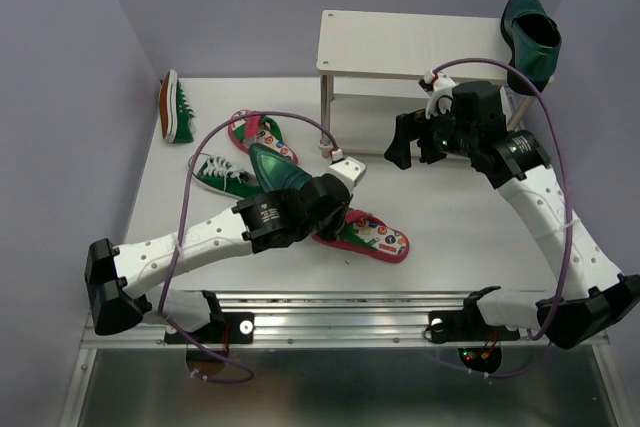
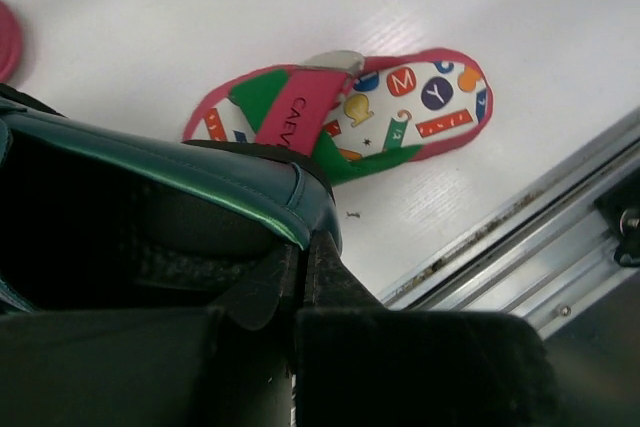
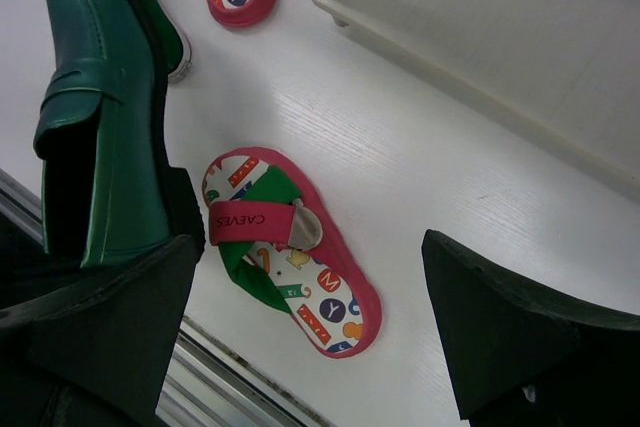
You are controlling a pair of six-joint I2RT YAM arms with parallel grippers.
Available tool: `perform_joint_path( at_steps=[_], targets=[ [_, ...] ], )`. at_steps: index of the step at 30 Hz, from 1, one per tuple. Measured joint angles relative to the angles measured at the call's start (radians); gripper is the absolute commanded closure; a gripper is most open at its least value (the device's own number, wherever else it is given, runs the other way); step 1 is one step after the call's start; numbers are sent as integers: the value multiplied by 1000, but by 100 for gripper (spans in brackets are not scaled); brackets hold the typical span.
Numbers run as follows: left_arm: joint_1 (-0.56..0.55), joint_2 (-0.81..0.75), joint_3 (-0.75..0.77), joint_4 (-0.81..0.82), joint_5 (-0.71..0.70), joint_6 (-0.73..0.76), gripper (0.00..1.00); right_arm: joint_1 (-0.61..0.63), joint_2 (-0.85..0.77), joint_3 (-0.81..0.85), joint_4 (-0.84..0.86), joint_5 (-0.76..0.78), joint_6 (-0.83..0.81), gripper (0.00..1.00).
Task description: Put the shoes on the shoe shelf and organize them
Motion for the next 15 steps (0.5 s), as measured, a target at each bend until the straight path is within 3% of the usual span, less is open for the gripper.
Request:
perform_joint_path(
  at_steps=[15],
  targets=[
    [-1,21,-95,-7,214,175,100,0,-18,-13,-2,10,8,0]
  ],
)
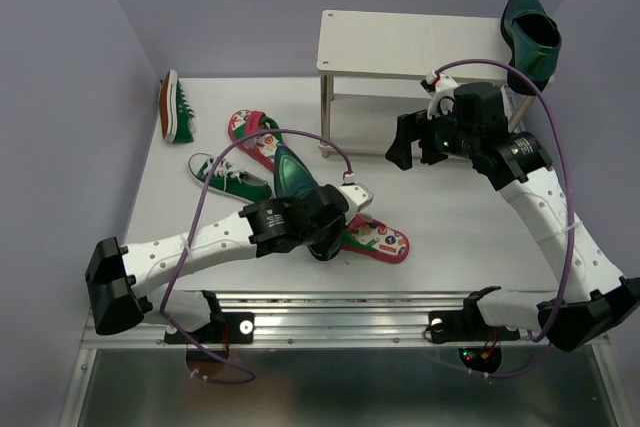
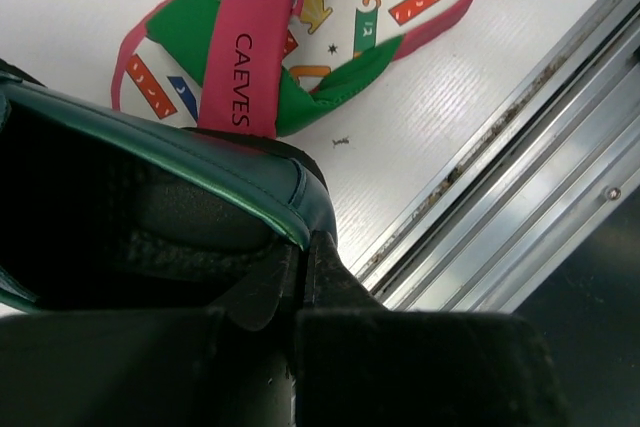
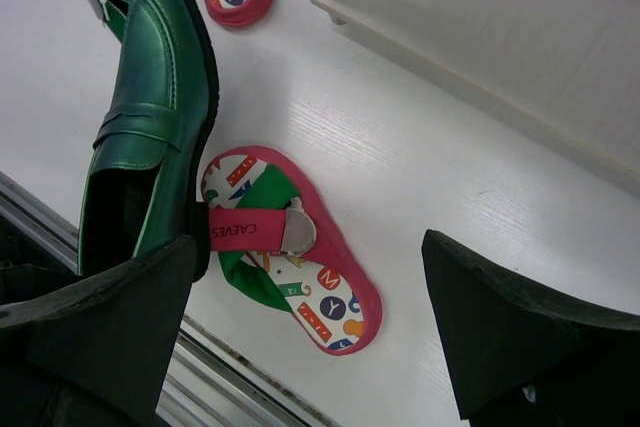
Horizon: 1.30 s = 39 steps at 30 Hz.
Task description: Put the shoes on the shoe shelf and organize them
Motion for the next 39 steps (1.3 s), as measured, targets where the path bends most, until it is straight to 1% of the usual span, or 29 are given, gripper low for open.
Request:
perform_joint_path(
  at_steps=[3,12,16,18,22,25,30,33,34,35,36,38,39],
  targets=[
    [0,-30,-34,-5,13,9,100,0,0,0,1,0,3,0],
    [0,-55,-44,-66,10,-1,100,0,0,-4,0,-34,9,0],
    [0,-107,-44,-84,11,-2,100,8,1,-72,-1,-53,1,0],
    [0,-122,-44,-87,11,-2,100,24,8,-135,0,-46,-2,0],
    [0,-118,-56,-81,17,-6,100,80,60,-243,6,-3,-2,2],
    [0,-110,-66,-83,24,-15,100,134,97,-303,17,33,-3,5],
    [0,-110,-66,-82,17,-23,100,205,146,-385,68,68,-21,12],
    [0,-112,-66,-79,13,-23,100,216,173,-431,127,71,-36,16],
    [0,-112,-66,-79,13,-23,100,216,180,-443,151,70,-40,20],
    [0,-113,-66,-78,13,-23,100,216,183,-451,167,70,-43,20],
    [0,-114,-66,-77,11,-24,100,216,188,-460,186,70,-44,26],
    [0,-115,-66,-76,7,-26,100,216,201,-477,244,70,-46,35],
    [0,-115,-66,-76,5,-26,100,216,210,-481,267,68,-45,46]
  ],
)
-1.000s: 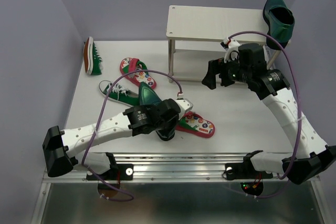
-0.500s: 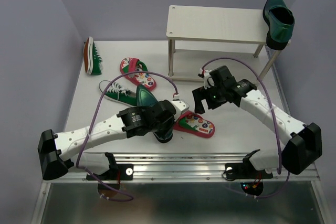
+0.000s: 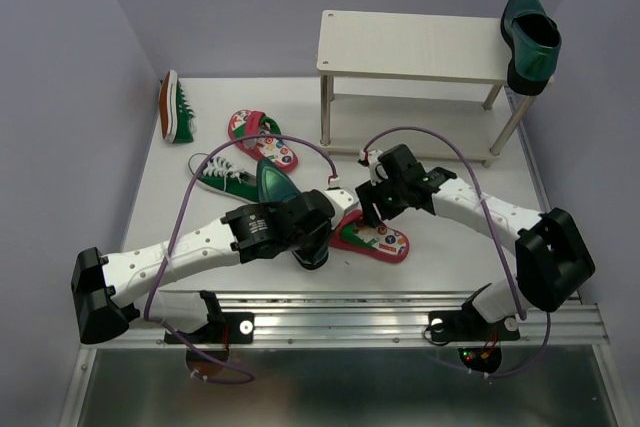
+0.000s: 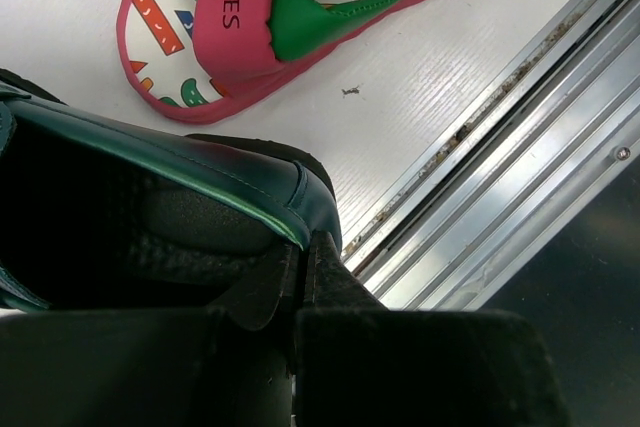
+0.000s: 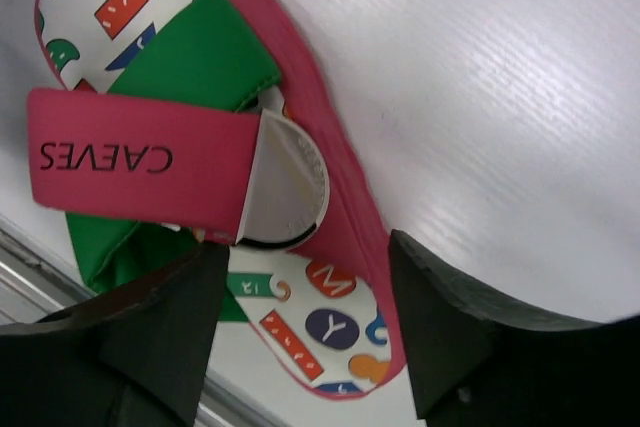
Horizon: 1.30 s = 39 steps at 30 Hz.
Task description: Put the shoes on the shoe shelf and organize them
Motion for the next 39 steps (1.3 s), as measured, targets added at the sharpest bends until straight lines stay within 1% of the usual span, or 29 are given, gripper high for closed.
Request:
perform_joint_path(
  at_steps=[1,2,4,5,6,7,11,15,17,23,24,25,26,27,28,29,30,31,32,33,35,36,37,38,39],
  targets=[
    [0,0,0,0,-3,0,100,0,20,-3,38,-2,-1,52],
    [0,0,0,0,-8,0,100,0,34,-3,58,-3,1,62],
    [0,0,0,0,-12,0,100,1,66,-5,90,-6,6,71],
    [0,0,0,0,-14,0,100,1,76,-10,101,-4,6,85],
    [0,0,0,0,-16,0,100,2,77,-16,107,-1,10,90],
    [0,0,0,1,-18,0,100,2,74,-21,111,3,7,93],
    [0,0,0,6,-19,0,100,3,30,-48,112,66,38,97],
    [0,1,0,18,-18,5,100,6,-52,-79,58,162,102,98],
    [0,3,0,22,-16,9,100,6,-91,-92,27,206,142,99],
    [0,26,0,55,10,18,100,6,-198,-108,-89,332,312,99],
    [1,34,0,65,17,18,100,6,-216,-108,-106,357,342,94],
    [1,47,0,77,27,18,100,6,-228,-109,-116,373,365,87],
    [0,57,0,87,34,18,100,6,-237,-112,-118,385,381,75],
    [0,68,-1,100,44,16,100,6,-249,-117,-121,400,401,50],
    [0,80,-7,120,51,13,100,6,-259,-122,-126,412,416,41],
    [0,87,-13,133,56,10,100,6,-262,-122,-131,422,438,26],
    [0,97,-19,146,60,6,100,6,-265,-122,-132,432,440,23],
    [0,106,-30,160,63,-4,99,6,-266,-122,-132,440,449,22],
    [0,112,-37,170,63,-9,94,6,-266,-121,-134,448,452,21],
    [0,117,-47,180,61,-19,74,6,-266,-121,-135,454,455,18],
    [0,123,-54,180,55,-36,53,7,-265,-119,-142,462,457,16],
    [0,124,-56,182,48,-42,35,7,-260,-112,-148,468,456,15],
    [0,124,-56,187,34,-46,31,7,-257,-107,-148,470,456,15],
    [0,124,-56,196,23,-47,29,7,-251,-93,-154,471,455,14],
    [0,124,-54,200,11,-47,20,7,-246,-79,-156,471,455,14]
  ],
)
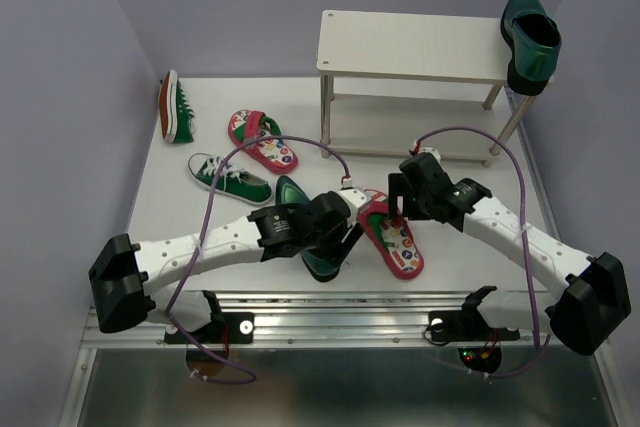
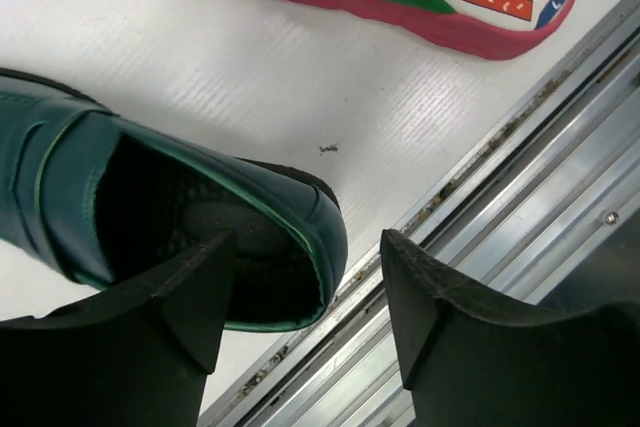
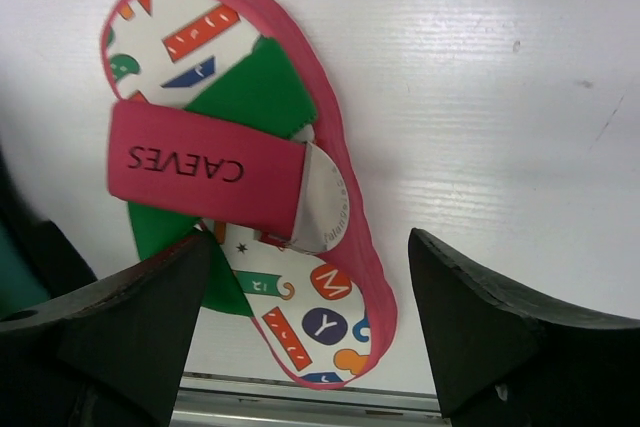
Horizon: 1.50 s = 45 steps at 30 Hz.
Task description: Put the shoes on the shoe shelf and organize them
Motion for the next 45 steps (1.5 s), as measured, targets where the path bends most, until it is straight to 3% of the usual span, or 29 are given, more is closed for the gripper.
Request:
perform_joint_path(
  at_steps=[1,3,4,10,12,19,24,29,38,39,41,42,45],
  targets=[
    [0,0,2,0,-7,0,15,0,4,18,0,0,-2,13],
    [0,0,22,-14,-36,-2,13,0,5,44,1,-3,-4,13],
    [0,0,37,-23,-50,-3,5,0,5,61,1,-7,-5,12],
    [47,-27,233,-127,-150,-5,7,6,38,189,13,-61,-15,11],
    [105,-71,299,-145,-175,-5,12,31,62,230,22,-82,-19,11],
    [420,-243,441,-189,-262,-43,12,249,172,336,23,-83,-26,11],
    [498,-261,462,-214,-302,-90,12,380,271,356,45,-109,-18,11],
    [541,-231,443,-224,-297,-122,13,406,365,346,71,-145,8,18],
    [557,-208,398,-220,-279,-145,15,416,481,311,104,-216,31,58],
    [557,-208,397,-219,-279,-145,16,418,491,311,105,-222,28,69],
    [562,-208,396,-214,-279,-146,16,420,499,311,102,-227,25,82],
    [563,-208,396,-211,-279,-147,16,419,499,311,97,-227,24,96],
    [566,-208,391,-195,-280,-148,17,418,497,312,73,-201,15,99]
  ],
)
